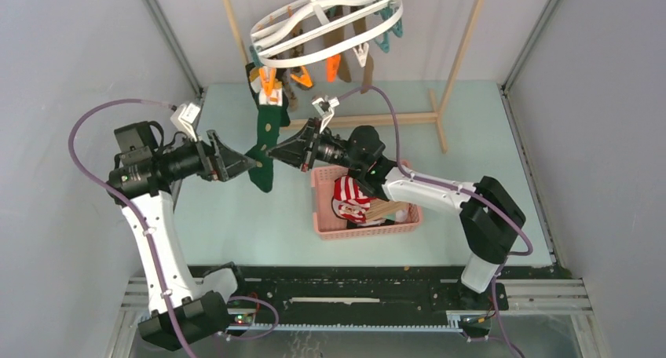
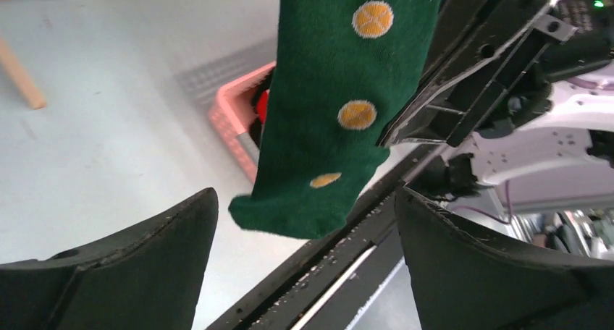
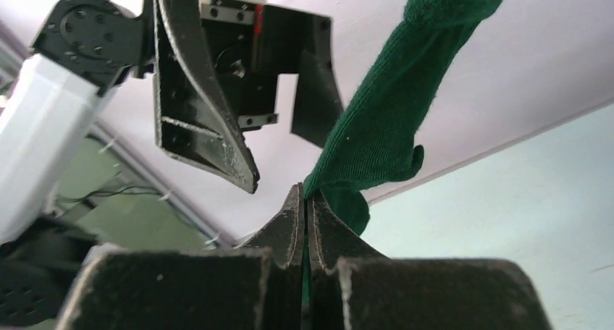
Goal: Remove the socks clipped to the hanger
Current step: Remove the sock from the hanger.
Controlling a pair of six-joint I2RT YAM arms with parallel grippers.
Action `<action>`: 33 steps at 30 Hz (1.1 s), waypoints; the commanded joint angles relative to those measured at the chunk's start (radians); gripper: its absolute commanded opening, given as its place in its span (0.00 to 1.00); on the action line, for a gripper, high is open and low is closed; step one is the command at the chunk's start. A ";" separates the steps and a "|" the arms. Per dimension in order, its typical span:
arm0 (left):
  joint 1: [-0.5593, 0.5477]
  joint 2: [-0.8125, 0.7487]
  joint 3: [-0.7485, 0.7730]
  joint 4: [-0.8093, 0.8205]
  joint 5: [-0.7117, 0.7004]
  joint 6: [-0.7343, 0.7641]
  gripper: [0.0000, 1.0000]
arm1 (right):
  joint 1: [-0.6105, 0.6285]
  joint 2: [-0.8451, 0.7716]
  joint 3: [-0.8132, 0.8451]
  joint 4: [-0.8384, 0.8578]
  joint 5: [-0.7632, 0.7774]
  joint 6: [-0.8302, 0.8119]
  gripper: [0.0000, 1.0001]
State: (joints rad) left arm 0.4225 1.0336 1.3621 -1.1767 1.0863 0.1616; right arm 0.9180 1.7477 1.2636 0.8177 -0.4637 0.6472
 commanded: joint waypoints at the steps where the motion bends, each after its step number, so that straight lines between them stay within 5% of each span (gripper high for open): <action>1: -0.049 -0.030 0.039 0.063 0.120 -0.080 0.97 | -0.003 -0.069 -0.030 0.052 -0.145 0.106 0.00; 11: -0.123 -0.047 -0.074 0.453 0.218 -0.430 1.00 | -0.029 -0.098 -0.029 0.021 -0.229 0.188 0.00; 17: -0.219 -0.026 -0.088 0.517 0.203 -0.449 0.99 | -0.040 -0.115 -0.055 0.042 -0.231 0.223 0.00; 33: -0.245 0.038 -0.102 0.583 0.207 -0.470 0.92 | -0.059 -0.133 -0.067 0.067 -0.265 0.287 0.00</action>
State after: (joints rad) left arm 0.1871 1.0645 1.2762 -0.6300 1.2652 -0.2985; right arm 0.8608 1.6585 1.1973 0.8429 -0.6979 0.9077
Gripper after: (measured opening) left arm 0.939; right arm 0.008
